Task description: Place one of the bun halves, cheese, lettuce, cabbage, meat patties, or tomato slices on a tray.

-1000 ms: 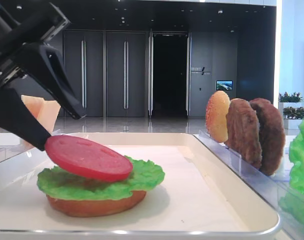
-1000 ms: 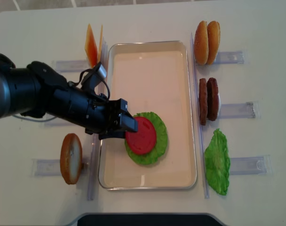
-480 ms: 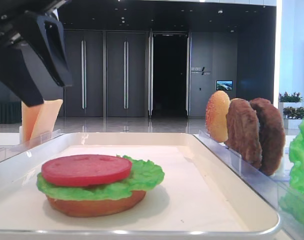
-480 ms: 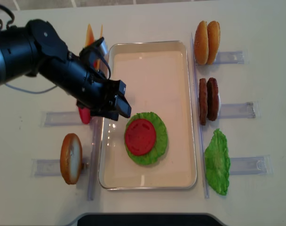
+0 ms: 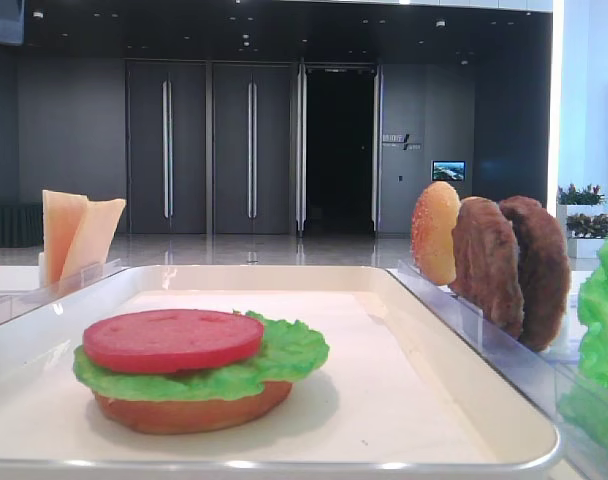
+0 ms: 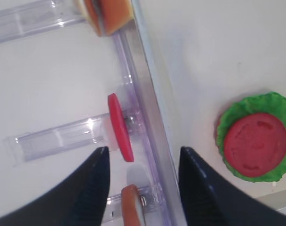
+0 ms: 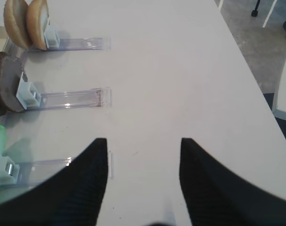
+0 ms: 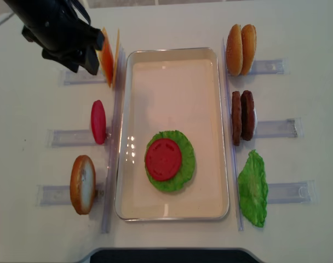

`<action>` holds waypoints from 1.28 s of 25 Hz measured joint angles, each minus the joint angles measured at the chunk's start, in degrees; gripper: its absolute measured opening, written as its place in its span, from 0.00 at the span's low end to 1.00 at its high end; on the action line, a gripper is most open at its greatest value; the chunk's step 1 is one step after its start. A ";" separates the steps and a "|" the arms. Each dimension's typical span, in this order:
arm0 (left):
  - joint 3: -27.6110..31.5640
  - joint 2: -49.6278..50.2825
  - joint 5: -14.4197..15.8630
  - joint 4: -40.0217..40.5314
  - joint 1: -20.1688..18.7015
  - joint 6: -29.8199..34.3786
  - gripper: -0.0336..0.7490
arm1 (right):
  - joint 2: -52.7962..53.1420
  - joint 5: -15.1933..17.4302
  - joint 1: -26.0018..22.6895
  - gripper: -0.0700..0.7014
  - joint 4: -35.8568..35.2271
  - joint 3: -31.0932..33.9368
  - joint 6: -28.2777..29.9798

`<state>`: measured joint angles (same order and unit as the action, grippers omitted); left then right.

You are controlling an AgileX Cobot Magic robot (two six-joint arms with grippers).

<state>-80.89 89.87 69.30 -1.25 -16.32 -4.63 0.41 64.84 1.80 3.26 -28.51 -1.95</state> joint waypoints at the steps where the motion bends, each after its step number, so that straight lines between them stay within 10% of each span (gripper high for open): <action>1: -0.32 0.00 0.28 0.08 1.02 0.26 0.51 | 0.00 0.00 0.00 0.56 0.00 0.00 0.00; 17: 0.82 -3.94 0.81 5.48 17.29 3.37 0.50 | 0.00 0.00 0.00 0.56 0.00 0.00 0.00; 32: 28.47 -44.40 1.81 8.05 17.67 4.29 0.48 | 0.00 0.00 0.00 0.56 0.00 0.00 0.00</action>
<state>-52.42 45.47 71.12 6.80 1.35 -0.34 0.41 64.84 1.80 3.26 -28.51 -1.95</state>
